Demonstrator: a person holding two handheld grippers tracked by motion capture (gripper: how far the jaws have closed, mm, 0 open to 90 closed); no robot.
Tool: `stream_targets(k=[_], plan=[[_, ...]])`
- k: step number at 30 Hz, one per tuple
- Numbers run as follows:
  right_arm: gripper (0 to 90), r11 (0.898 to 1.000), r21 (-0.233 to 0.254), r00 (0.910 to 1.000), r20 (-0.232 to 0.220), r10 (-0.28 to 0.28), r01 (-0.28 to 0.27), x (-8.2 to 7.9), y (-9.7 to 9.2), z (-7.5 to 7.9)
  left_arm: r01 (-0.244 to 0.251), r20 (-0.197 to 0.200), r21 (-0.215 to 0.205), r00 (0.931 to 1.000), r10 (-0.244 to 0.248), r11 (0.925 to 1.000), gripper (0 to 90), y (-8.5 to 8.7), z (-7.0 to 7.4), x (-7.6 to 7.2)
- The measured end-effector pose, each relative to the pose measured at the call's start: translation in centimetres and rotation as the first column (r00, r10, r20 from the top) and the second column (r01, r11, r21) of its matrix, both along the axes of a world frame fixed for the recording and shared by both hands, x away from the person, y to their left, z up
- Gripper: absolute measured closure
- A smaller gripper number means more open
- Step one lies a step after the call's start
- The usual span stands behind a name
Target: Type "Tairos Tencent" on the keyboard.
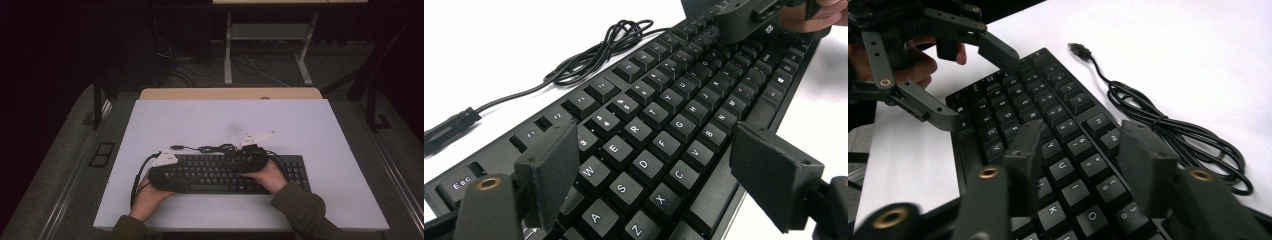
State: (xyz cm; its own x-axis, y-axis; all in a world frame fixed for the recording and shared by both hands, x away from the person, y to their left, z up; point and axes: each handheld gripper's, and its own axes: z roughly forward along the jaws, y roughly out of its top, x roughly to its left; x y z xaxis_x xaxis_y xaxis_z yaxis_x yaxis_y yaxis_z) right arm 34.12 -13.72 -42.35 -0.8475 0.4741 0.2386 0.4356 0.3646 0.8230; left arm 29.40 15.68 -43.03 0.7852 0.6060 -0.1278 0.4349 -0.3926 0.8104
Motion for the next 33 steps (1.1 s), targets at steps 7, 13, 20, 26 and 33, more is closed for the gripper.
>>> stream_targets(k=[7,13,20,26,33], plan=[[74.4,1.000,-0.017,0.9996,-0.012,0.026,-0.026,0.2,0.6,-0.4,0.003,-0.002,-0.001,1.0000,-0.003,1.0000,17.4,-0.1,-0.1,0.0],[88.4,0.998,-0.046,0.9985,-0.022,0.050,-0.051,0.2,0.8,-0.8,0.002,-0.005,-0.002,1.0000,-0.002,1.0000,16.1,-0.1,-0.1,0.0],[89.1,0.996,-0.073,0.9979,-0.034,0.055,-0.058,0.2,0.9,-1.0,0.010,-0.006,0.001,0.9999,-0.010,1.0000,15.7,-0.2,-0.3,0.0],[89.1,0.994,-0.091,0.9974,-0.043,0.059,-0.062,0.2,1.0,-1.2,0.009,-0.005,-0.002,0.9999,-0.009,1.0000,15.7,-0.2,-0.3,0.0],[89.1,0.991,-0.116,0.9969,-0.049,0.062,-0.068,0.2,1.2,-1.4,0.010,-0.007,-0.005,0.9999,-0.010,0.9999,15.6,-0.2,-0.3,0.1]])
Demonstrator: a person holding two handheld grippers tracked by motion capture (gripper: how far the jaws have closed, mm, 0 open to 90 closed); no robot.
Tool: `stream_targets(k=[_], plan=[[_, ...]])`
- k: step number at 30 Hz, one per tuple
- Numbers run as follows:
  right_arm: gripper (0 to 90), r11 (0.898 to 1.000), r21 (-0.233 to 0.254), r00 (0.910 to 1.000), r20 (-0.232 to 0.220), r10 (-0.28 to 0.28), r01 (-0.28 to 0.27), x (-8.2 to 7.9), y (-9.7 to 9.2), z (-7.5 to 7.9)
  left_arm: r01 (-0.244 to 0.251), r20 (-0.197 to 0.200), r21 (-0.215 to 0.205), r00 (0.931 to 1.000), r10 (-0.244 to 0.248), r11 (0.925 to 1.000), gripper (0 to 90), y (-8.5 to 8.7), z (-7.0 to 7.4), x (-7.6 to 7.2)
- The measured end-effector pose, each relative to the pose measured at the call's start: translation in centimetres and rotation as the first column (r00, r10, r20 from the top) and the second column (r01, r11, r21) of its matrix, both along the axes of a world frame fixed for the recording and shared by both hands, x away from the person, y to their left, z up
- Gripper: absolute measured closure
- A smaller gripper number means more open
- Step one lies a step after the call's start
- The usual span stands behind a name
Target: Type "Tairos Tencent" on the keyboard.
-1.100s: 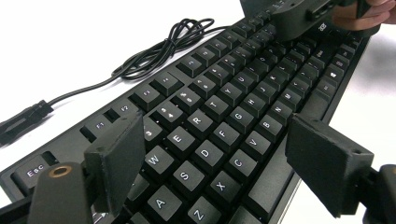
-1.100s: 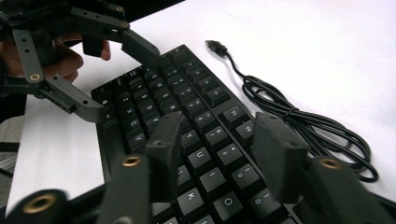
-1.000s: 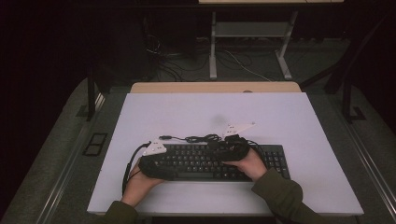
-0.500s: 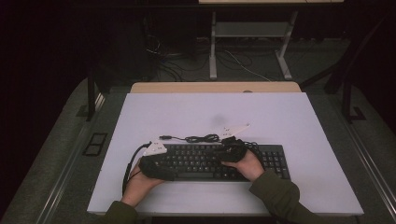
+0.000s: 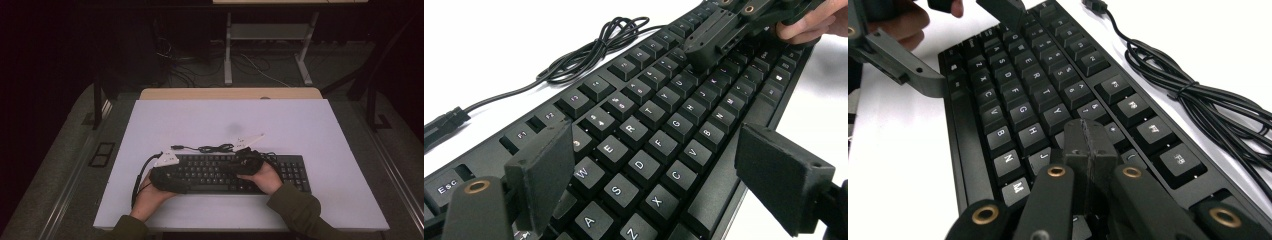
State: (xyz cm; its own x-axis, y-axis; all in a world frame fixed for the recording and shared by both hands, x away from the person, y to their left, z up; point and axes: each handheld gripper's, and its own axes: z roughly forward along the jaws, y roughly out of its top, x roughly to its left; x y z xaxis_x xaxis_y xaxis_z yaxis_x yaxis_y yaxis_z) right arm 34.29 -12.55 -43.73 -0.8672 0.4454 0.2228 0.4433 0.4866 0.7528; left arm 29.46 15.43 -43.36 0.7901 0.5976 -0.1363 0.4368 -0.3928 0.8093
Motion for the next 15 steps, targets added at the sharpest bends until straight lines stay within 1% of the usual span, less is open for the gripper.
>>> stream_targets(k=[7,15], plan=[[89.1,1.000,-0.022,1.0000,0.001,-0.001,0.001,-0.02,0.09,-0.13,0.005,-0.002,0.003,1.0000,-0.005,1.0000,15.6,-0.05,-0.04,-0.01],[89.1,1.000,-0.025,1.0000,0.001,0.000,0.000,0.00,0.08,-0.20,0.002,-0.002,0.003,1.0000,-0.002,1.0000,15.6,-0.03,-0.05,0.01]])
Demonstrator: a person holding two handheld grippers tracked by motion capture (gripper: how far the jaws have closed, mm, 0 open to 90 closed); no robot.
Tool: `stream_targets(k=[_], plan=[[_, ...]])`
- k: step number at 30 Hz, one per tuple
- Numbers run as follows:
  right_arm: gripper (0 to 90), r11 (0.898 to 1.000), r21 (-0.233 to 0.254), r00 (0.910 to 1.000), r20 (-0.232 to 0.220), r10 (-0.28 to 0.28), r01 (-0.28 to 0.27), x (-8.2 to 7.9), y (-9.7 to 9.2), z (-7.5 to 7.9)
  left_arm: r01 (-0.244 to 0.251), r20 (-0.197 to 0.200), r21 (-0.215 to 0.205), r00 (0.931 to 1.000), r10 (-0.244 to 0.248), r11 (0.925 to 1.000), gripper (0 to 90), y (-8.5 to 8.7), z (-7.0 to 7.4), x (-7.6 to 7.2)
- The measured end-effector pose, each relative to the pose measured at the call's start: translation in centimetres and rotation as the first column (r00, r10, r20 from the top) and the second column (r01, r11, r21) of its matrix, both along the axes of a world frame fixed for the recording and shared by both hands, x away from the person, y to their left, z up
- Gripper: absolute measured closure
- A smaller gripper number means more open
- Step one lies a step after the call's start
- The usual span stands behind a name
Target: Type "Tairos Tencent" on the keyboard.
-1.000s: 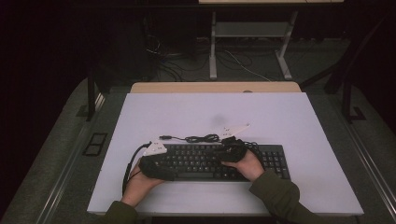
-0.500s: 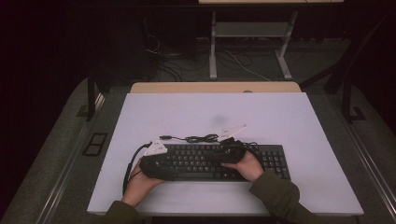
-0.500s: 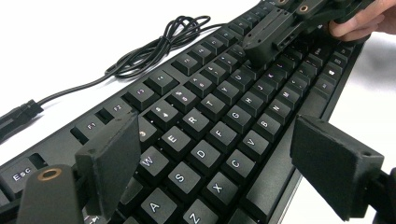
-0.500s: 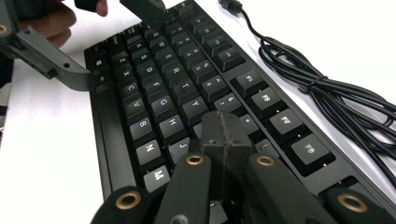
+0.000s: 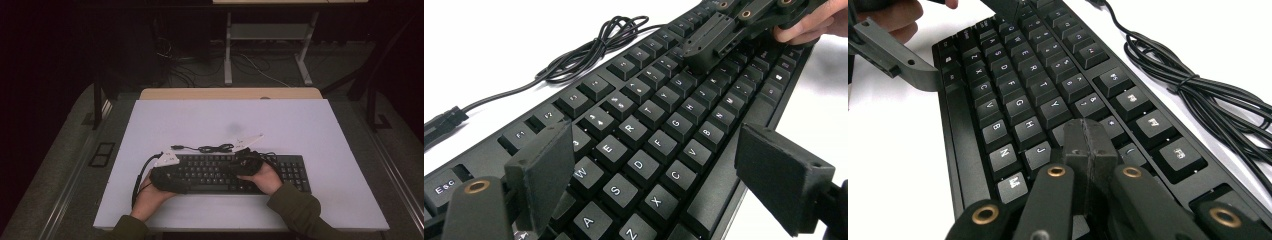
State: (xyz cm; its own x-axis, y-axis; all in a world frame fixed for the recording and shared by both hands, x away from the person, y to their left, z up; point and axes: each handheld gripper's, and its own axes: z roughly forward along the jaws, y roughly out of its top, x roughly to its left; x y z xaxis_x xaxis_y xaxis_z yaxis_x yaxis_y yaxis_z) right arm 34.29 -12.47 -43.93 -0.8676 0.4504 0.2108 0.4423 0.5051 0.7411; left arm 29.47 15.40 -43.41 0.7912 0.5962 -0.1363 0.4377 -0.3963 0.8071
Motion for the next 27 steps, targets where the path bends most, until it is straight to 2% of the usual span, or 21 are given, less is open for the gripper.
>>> stream_targets(k=[16,23,27], plan=[[89.0,1.000,0.000,1.0000,0.000,0.003,-0.003,0.02,0.01,-0.02,-0.004,-0.001,0.003,1.0000,0.004,1.0000,15.7,0.06,-0.02,0.03],[82.9,1.000,0.014,1.0000,0.008,-0.001,0.001,-0.05,-0.04,0.11,-0.004,0.001,0.003,1.0000,0.004,1.0000,15.7,0.05,0.00,0.01],[71.3,0.999,0.032,0.9997,0.019,-0.015,0.014,-0.07,-0.17,0.38,-0.003,0.003,0.004,1.0000,0.003,1.0000,15.7,0.10,0.01,0.03]])
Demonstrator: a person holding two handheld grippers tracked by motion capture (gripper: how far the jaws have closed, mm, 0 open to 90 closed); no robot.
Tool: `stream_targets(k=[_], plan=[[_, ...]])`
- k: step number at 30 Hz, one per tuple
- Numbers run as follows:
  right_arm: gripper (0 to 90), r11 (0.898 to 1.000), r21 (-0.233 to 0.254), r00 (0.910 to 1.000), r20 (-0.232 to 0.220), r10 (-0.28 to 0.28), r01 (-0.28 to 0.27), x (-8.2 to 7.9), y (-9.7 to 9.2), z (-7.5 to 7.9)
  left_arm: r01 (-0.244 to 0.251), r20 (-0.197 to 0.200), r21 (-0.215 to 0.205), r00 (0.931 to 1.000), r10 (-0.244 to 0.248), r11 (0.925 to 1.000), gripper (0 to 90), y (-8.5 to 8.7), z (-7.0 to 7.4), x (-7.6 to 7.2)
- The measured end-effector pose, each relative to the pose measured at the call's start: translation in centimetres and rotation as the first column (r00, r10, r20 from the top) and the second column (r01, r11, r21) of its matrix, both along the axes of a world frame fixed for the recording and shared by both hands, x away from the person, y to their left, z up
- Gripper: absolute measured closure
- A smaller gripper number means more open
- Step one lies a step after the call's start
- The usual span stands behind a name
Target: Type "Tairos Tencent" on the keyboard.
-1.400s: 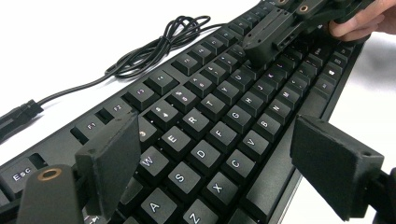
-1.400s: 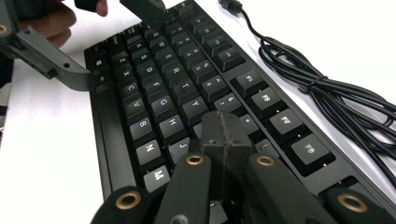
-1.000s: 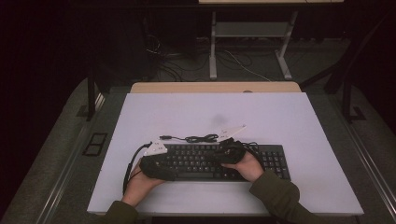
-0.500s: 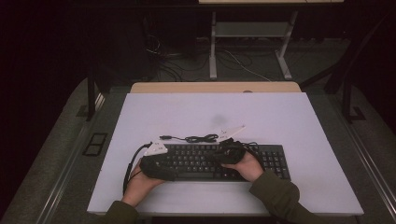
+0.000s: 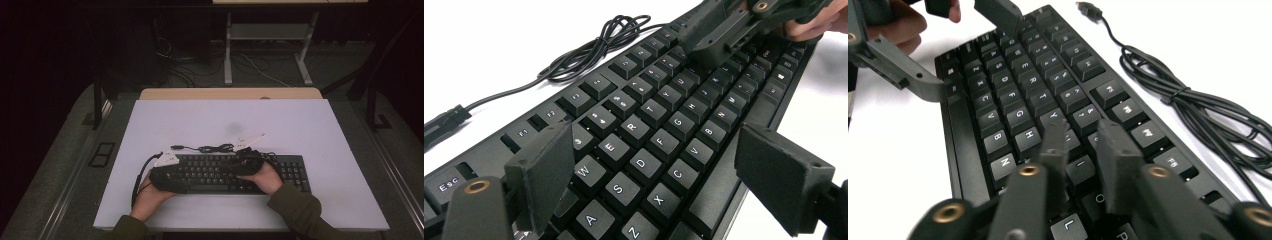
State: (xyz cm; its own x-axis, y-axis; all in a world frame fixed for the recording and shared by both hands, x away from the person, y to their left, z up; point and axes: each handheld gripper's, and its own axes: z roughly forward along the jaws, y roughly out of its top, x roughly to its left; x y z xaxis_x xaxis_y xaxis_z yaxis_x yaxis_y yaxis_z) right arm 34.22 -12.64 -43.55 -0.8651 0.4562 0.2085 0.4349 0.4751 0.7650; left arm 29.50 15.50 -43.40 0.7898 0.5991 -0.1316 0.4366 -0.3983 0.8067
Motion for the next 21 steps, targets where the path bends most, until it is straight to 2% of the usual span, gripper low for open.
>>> stream_targets(k=[10,15,18,21], plan=[[37.9,0.999,0.052,0.9998,0.013,-0.012,0.012,0.3,-0.8,0.5,0.003,0.002,0.002,1.0000,-0.003,1.0000,15.7,-0.1,0.0,0.0],[28.2,0.998,0.064,0.9994,0.020,-0.028,0.027,0.4,-1.2,0.5,0.003,0.005,0.003,1.0000,-0.003,1.0000,15.7,0.0,0.0,0.0],[22.2,0.998,0.054,0.9986,0.029,-0.044,0.042,0.5,-1.4,0.5,0.002,0.006,0.003,1.0000,-0.002,1.0000,15.7,0.0,0.0,0.0],[20.1,0.997,0.055,0.9981,0.034,-0.051,0.049,0.5,-1.6,0.4,0.002,0.008,0.006,1.0000,-0.002,1.0000,15.9,-0.1,0.0,0.0]])
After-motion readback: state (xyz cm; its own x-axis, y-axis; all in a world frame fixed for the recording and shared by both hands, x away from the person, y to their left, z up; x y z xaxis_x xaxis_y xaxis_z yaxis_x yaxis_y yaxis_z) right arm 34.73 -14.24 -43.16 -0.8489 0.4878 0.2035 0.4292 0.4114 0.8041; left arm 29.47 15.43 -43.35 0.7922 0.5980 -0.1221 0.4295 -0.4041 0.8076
